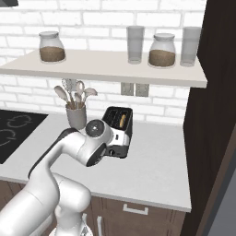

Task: Start the toaster. Once the lever pops up, take the bread to the plate on the dining counter.

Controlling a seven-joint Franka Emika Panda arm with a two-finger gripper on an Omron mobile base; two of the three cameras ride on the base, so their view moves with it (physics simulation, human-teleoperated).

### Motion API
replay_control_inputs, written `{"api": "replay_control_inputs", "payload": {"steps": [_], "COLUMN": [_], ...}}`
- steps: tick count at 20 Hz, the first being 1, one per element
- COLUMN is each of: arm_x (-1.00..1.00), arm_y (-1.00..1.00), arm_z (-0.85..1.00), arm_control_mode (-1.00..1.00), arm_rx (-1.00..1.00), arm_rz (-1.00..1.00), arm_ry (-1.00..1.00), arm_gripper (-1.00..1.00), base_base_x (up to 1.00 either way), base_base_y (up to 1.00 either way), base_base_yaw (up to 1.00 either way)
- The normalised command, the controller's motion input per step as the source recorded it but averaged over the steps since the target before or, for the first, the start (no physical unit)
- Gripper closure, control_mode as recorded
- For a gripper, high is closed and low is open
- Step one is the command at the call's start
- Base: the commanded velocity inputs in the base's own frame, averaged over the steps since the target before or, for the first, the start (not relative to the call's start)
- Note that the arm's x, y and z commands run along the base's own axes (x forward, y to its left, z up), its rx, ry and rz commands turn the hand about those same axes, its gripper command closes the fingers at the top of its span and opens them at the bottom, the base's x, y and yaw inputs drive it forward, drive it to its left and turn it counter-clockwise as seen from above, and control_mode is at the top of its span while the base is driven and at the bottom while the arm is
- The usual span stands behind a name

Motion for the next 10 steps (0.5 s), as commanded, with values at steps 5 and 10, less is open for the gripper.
{"api": "replay_control_inputs", "payload": {"steps": [5, 10], "arm_x": [0.00, 0.00], "arm_y": [0.00, 0.00], "arm_z": [0.00, 0.00], "arm_control_mode": [-1.00, -1.00], "arm_rx": [0.00, 0.00], "arm_rz": [0.00, 0.00], "arm_ry": [-0.01, 0.00], "arm_gripper": [-1.00, -1.00], "base_base_x": [0.00, 0.00], "base_base_y": [0.00, 0.00], "base_base_yaw": [0.00, 0.00]}}
